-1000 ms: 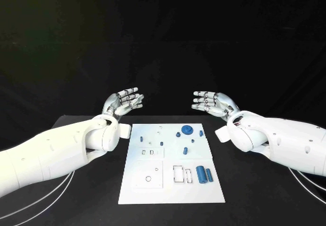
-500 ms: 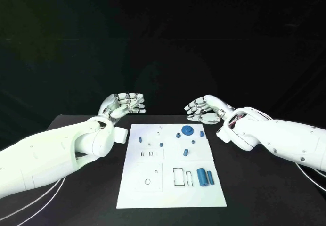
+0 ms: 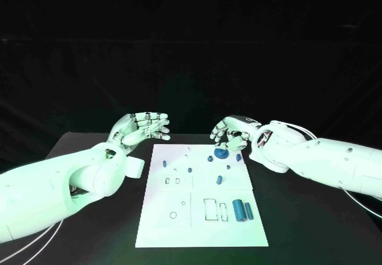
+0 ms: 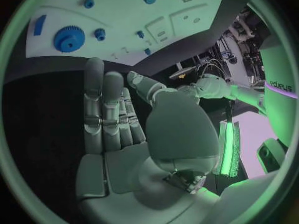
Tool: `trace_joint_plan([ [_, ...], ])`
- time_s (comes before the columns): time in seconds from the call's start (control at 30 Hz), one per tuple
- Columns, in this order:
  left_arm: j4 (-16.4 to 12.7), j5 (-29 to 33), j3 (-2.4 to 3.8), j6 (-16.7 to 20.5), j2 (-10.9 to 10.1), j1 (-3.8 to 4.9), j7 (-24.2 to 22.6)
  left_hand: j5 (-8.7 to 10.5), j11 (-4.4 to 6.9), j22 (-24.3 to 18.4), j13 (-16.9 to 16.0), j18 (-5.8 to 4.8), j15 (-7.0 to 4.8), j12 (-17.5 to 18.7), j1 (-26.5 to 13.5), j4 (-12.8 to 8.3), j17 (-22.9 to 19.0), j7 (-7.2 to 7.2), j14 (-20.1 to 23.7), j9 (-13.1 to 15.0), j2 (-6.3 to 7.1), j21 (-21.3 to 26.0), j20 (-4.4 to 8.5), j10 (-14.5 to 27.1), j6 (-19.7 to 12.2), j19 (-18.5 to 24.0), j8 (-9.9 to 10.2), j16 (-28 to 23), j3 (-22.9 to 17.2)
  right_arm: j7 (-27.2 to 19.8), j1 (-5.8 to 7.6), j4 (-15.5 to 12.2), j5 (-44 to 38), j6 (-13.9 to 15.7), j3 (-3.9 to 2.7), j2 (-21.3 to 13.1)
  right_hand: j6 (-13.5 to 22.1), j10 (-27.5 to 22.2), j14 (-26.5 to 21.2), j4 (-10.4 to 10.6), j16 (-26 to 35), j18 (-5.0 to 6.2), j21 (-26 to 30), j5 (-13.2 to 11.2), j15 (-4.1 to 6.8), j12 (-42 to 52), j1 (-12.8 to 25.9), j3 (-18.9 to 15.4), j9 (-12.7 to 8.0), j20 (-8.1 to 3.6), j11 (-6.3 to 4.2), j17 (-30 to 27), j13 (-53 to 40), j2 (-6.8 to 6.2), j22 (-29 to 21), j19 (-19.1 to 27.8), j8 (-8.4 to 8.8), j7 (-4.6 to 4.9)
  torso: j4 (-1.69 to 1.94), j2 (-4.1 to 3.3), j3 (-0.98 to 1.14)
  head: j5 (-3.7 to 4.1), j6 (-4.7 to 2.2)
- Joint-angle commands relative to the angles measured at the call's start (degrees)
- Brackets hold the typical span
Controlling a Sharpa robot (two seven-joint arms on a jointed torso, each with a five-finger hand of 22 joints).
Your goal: Assemble the parts on the task board
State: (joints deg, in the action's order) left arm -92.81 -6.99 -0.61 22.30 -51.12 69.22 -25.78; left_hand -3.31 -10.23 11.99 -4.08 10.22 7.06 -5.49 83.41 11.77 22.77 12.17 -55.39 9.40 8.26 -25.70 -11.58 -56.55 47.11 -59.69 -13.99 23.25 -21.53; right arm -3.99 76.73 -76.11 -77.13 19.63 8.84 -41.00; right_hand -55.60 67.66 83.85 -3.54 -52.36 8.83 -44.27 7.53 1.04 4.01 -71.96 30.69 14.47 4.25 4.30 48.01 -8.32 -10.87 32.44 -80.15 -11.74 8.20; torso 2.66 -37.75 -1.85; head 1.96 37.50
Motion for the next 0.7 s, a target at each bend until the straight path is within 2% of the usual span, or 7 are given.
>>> trace_joint_plan([
  [0.03, -1.47, -0.40, 0.15, -2.20, -0.51, 0.20, 0.35, 0.17, 0.03, 0.41, 0.06, -0.03, -0.38, 0.38, -0.62, -0.26, 0.57, 1.36, 0.11, 0.08, 0.15, -0.69, 0.23, -0.49, 0.02, -0.07, -0.02, 0.58, -0.20, 4.80, 0.06, 0.57, -7.73, -4.22, 0.00, 0.50, 0.58, -1.16, 2.19, 0.29, -10.03, -2.18, -11.05, 0.42, -0.16, 0.42, 0.34, 1.03, 1.37, 0.09, 0.00, 9.42, -1.15, -0.94, 12.89, -1.83, 0.01, -0.18, 0.71, -0.84, -0.25, 0.35, 0.06],
  [0.07, -1.79, -0.37, 0.18, -2.30, -0.67, 0.24, 0.40, 0.17, 0.02, 0.58, 0.06, -0.03, -0.38, 0.49, -0.71, -0.30, 0.81, 1.37, 0.16, 0.09, 0.17, -0.98, 0.25, -0.48, -0.02, -0.01, 0.00, 0.77, -0.21, 5.10, 0.05, 0.78, -8.16, -4.49, 0.00, 0.67, 0.66, -1.31, 2.21, 0.32, -11.15, -2.33, -12.21, 0.45, -0.21, 0.42, 0.31, 1.17, 1.58, 0.10, 0.00, 10.47, -1.31, -1.01, 14.27, -1.93, 0.01, -0.24, 0.84, -1.04, -0.27, 0.50, 0.00],
  [0.1, -2.02, -0.35, 0.20, -2.37, -0.78, 0.28, 0.44, 0.17, 0.02, 0.63, 0.06, -0.04, -0.38, 0.51, -0.73, -0.31, 0.88, 1.38, 0.17, 0.10, 0.18, -1.06, 0.25, -0.49, -0.03, 0.01, 0.00, 0.83, -0.21, 5.31, 0.04, 0.96, -8.44, -4.70, 0.01, 0.80, 0.91, -1.72, 2.44, 0.48, -14.56, -2.90, -16.16, 0.49, -0.34, 0.44, 0.36, 1.44, 2.15, 0.14, 0.06, 13.72, -1.74, -1.22, 18.99, -2.48, 0.01, -0.23, 0.90, -1.19, -0.30, 0.50, -0.04],
  [0.17, -2.40, -0.32, 0.25, -2.49, -0.97, 0.39, 0.50, 0.17, 0.01, 0.73, 0.06, -0.05, -0.38, 0.57, -0.79, -0.32, 1.02, 1.38, 0.22, 0.10, 0.19, -1.22, 0.25, -0.49, -0.05, 0.07, 0.02, 0.93, -0.22, 5.75, 0.02, 1.30, -8.94, -5.19, 0.02, 1.04, 1.28, -2.43, 2.56, 0.73, -17.79, -3.38, -19.93, 0.53, -0.55, 0.41, 0.44, 1.71, 2.98, 0.27, 0.20, 16.62, -2.29, -1.56, 23.48, -2.73, 0.00, -0.18, 1.02, -1.43, -0.35, 0.63, -0.02],
  [0.3, -2.87, -0.28, 0.33, -2.77, -1.19, 0.65, 0.61, 0.17, 0.00, 0.97, 0.05, -0.07, -0.36, 0.71, -0.89, -0.39, 1.37, 1.40, 0.40, 0.12, 0.21, -1.59, 0.26, -0.49, -0.11, 0.28, 0.05, 1.17, -0.25, 6.74, -0.08, 1.76, -9.62, -6.29, 0.03, 1.38, 1.66, -3.19, 2.60, 1.04, -20.25, -3.85, -23.38, 0.50, -0.68, 0.41, 0.47, 1.94, 3.87, 0.58, 0.40, 18.73, -2.81, -1.70, 27.64, -2.90, 0.00, -0.19, 1.19, -1.81, -0.44, 0.96, 0.11],
  [0.43, -3.15, -0.27, 0.37, -3.00, -1.36, 0.90, 0.68, 0.16, -0.04, 1.11, 0.05, -0.10, -0.32, 0.81, -0.94, -0.45, 1.59, 1.45, 0.60, 0.13, 0.26, -1.80, 0.24, -0.47, -0.16, 0.50, 0.08, 1.29, -0.27, 7.63, -0.28, 2.25, -10.18, -7.25, 0.07, 1.74, 2.19, -3.93, 2.58, 1.36, -21.46, -4.09, -25.47, 0.34, -0.79, 0.35, 0.67, 1.80, 4.48, 0.75, 0.49, 19.55, -3.17, -1.96, 30.16, -2.99, 0.14, -0.28, 1.35, -2.14, -0.43, 1.14, 0.00],
  [0.7, -3.52, -0.26, 0.41, -3.09, -1.53, 1.26, 0.76, 0.17, -0.08, 1.31, 0.03, -0.13, -0.27, 0.91, -1.03, -0.51, 1.89, 1.49, 0.87, 0.16, 0.26, -2.09, 0.22, -0.50, -0.17, 0.82, 0.08, 1.46, -0.31, 8.46, -0.99, 3.54, -11.07, -8.59, 0.13, 2.31, 2.77, -5.14, 2.43, 1.67, -21.95, -4.08, -26.06, 0.11, -0.98, 0.15, 0.90, 1.26, 4.94, 0.98, 0.68, 19.66, -3.39, -2.25, 30.81, -2.69, 0.35, -0.34, 1.81, -2.73, -0.45, 1.09, 0.24],
])
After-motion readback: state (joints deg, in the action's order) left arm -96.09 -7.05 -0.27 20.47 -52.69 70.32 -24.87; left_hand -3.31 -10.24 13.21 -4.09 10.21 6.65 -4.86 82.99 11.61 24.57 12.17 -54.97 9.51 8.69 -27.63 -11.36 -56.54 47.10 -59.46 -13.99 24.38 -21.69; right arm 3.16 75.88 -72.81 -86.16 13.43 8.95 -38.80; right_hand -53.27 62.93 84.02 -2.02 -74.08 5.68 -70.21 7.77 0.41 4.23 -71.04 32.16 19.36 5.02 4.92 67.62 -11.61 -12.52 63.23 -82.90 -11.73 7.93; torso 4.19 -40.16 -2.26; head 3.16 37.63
